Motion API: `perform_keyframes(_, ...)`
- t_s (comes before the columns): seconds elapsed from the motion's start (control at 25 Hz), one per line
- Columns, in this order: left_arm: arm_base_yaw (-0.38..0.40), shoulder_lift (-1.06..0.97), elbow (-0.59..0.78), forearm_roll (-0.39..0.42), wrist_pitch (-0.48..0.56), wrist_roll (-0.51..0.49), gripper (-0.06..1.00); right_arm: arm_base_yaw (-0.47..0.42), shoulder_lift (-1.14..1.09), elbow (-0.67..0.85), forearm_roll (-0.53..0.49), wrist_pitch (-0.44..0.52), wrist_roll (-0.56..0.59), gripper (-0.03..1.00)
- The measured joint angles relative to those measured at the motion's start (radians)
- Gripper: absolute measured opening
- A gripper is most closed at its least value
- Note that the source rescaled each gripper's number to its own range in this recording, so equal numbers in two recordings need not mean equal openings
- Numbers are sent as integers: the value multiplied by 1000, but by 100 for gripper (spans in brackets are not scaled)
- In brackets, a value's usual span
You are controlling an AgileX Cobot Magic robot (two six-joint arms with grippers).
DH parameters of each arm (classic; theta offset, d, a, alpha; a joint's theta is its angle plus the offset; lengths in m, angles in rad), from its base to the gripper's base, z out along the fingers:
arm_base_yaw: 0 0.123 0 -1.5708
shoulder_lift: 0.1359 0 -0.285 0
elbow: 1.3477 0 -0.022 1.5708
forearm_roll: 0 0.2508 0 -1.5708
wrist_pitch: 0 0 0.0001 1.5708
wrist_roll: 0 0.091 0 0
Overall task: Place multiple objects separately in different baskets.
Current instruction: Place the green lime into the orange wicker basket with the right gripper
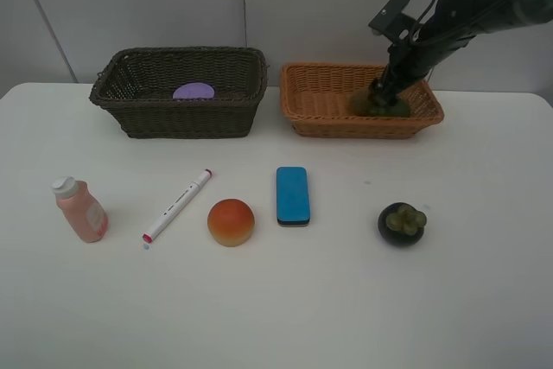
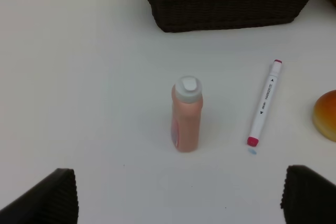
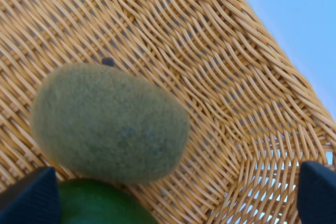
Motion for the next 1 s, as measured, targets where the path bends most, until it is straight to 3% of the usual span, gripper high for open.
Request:
perform_keyframes(0.8, 0, 0, 0, 0, 0, 0, 100, 0, 0, 0, 1, -1, -1, 99)
perform_keyframes(1.0, 0, 0, 0, 0, 0, 0, 100, 0, 0, 0, 30, -1, -55, 99)
